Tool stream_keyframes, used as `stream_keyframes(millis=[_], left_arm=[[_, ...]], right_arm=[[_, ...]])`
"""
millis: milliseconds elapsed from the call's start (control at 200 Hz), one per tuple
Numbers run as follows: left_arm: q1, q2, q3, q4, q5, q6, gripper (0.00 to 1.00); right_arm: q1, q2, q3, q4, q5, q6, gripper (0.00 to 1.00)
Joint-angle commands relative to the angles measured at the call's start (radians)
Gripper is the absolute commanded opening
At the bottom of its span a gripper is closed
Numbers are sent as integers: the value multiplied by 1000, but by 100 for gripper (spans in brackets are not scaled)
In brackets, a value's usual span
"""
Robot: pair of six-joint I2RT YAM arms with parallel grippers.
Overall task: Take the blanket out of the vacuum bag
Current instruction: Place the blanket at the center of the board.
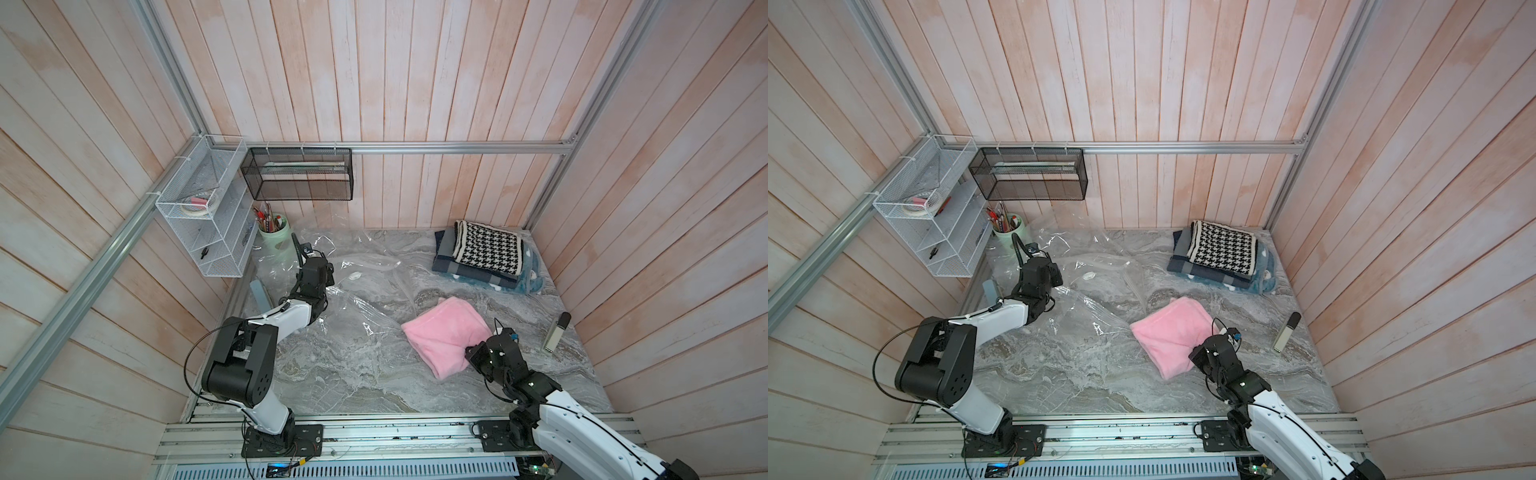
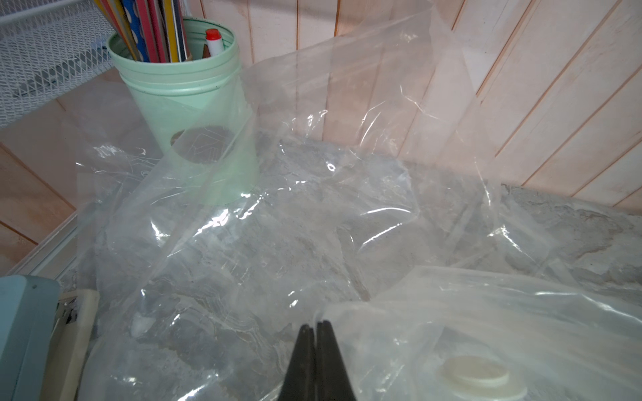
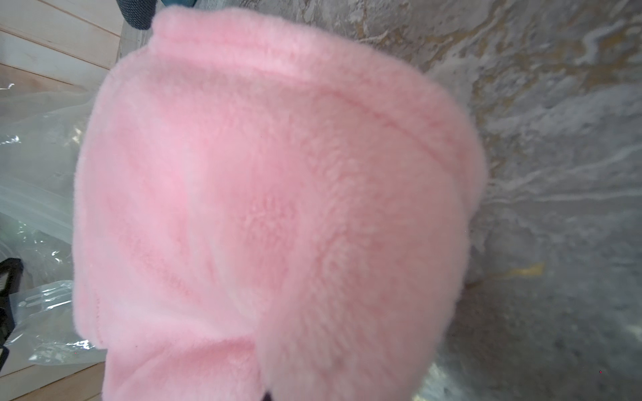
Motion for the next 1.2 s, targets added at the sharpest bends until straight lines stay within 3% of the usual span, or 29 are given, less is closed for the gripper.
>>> stream_keyframes(millis=[0,45,125,150,185,335,460,750,945,1195], left_arm=[[10,-12,44,42,-72,-5,0],[10,-15,41,47,-64,-7,0],[9,-15,38,41,-42,-14,0],[9,-16,34,41,-31,-17,0],[9,-16,27,43,-17,-17,0],[9,0,22,44,18,-16,0],[9,7,35,42,37,-15,0],[9,7,23,47,32,-10,0],[9,9,24,46,38,-11,0],[11,-7,13,36,20,-6,0]], right_arm=[[23,3,49,-93,28,-63,10],[30,9,71,-102,34,-91,40],[71,34,147,-164,104,-129,67],[98,48,174,-195,147,-133,91],[136,76,211,-237,208,-133,98],[198,214,303,-330,274,-136,98],[291,286,370,-427,358,-58,98],[407,355,461,-577,467,10,96],[413,428,601,-677,575,-77,95],[446,515,662,-499,621,-327,96]])
